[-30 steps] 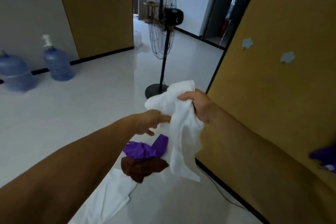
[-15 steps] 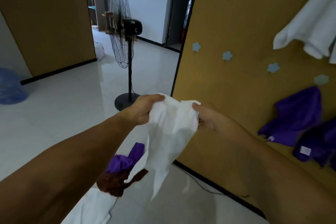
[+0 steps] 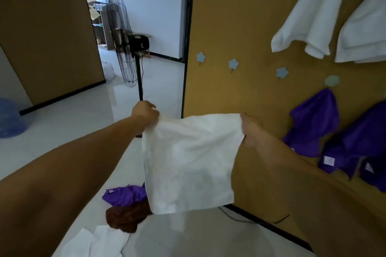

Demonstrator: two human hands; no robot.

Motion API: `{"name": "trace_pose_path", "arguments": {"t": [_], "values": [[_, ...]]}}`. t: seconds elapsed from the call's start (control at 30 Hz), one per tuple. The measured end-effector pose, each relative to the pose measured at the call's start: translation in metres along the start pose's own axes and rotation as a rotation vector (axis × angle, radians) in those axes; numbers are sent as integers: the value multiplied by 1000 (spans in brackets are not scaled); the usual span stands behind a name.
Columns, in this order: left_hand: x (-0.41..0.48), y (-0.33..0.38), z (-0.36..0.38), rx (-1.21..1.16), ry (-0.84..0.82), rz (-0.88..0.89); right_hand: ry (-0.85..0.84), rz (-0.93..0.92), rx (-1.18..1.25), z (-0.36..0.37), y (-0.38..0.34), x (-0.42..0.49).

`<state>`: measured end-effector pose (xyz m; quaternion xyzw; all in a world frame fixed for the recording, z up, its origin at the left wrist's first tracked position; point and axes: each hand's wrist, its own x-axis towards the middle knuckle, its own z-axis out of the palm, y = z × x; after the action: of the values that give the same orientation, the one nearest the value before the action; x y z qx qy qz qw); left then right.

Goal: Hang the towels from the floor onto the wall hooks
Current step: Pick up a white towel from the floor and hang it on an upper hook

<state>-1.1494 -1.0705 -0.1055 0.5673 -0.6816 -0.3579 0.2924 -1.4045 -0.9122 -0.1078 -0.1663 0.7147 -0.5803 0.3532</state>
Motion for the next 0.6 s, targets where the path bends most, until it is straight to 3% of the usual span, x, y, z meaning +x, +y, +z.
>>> {"name": "trace_pose_path", "arguments": {"t": [0.23, 0.33, 0.43, 0.5, 0.6], "values": [[-3, 5, 0, -95, -137, 22, -183, 32, 175, -51, -17, -2], [-7, 12, -4, -62, -227, -34, -106, 11, 99, -67, -19, 5], [-11, 17, -11, -191, -625, -265, 75, -91, -133, -74, -8, 8], [-13, 16, -10, -97, -899, -296, 107, -126, -287, -77, 8, 7], [-16, 11, 2, 98, -1035, -286, 93, -34, -419, -83, 27, 4]]}}
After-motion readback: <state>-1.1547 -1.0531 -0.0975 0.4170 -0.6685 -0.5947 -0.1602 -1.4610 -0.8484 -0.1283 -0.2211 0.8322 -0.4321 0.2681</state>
